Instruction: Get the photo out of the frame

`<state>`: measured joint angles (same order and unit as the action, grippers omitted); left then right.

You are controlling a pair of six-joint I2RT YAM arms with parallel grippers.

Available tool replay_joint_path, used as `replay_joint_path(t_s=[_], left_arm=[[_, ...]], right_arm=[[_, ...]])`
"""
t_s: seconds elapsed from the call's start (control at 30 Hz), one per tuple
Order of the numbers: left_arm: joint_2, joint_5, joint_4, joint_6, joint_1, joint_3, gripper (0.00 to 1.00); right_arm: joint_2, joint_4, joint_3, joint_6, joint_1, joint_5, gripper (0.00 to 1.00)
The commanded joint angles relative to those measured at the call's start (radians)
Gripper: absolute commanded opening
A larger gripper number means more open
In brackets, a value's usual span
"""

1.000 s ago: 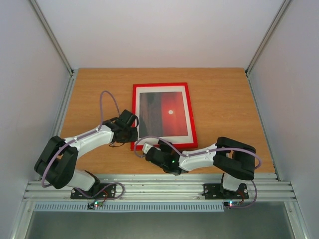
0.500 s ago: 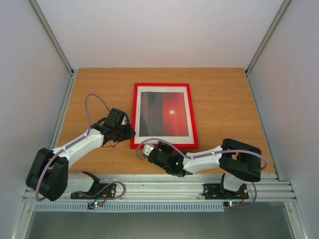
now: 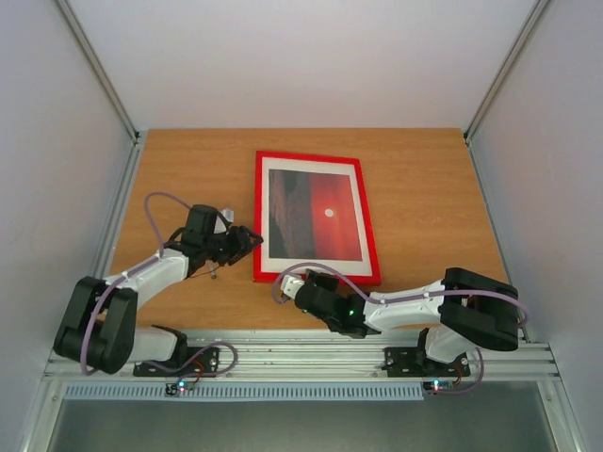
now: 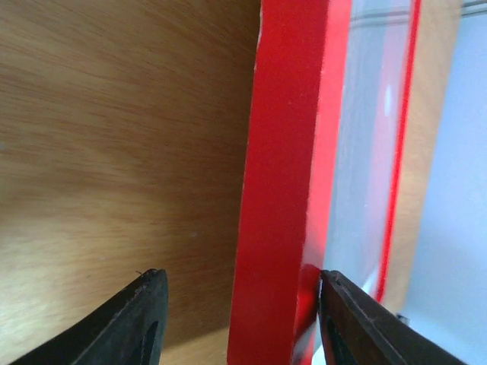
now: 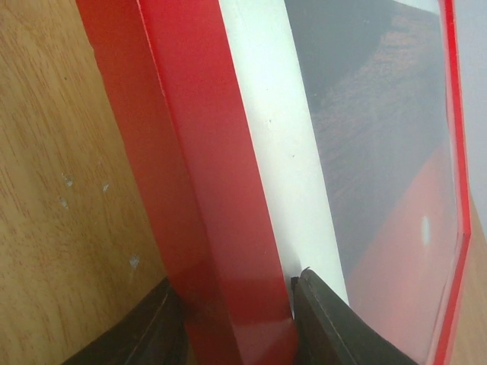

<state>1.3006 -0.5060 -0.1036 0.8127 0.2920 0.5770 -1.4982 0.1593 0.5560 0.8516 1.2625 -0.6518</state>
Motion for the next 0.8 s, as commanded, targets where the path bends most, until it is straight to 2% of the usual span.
replay_joint_path(t_s=[0.0,0.17,0.33,0.47,0.6,0.77], left_arm=[[0.08,-0.175,0.283,0.13,-0.018,-0.04,0.55],[0.155,-0.242,0.431,0.21,-0.019,-0.054,0.52],[0.173,-0.261,0.51,0.25,-0.018,-0.075,0.31],[0.137,-0.247,0.494,0.257,-0.019,-0.086,0.16],[0.095,-0.227,0.478,0.265,-0.019,-0.103,0.1],[0.053,-0.213,0.451,0.27,-0.019,-0.114,0.07]], right_arm=[[0.037,0.125,-0.002,-0.073,0.002,0.017,0.36],[0.037,0.132,-0.002,-0.075,0.004,0.016,0.36],[0.022,0.14,-0.001,-0.076,0.004,0.002,0.39],[-0.006,0.147,0.01,-0.066,0.004,-0.011,0.47],[-0.037,0.148,0.029,-0.059,0.004,-0.038,0.52],[-0.082,0.178,0.052,-0.024,0.005,-0.104,0.58]])
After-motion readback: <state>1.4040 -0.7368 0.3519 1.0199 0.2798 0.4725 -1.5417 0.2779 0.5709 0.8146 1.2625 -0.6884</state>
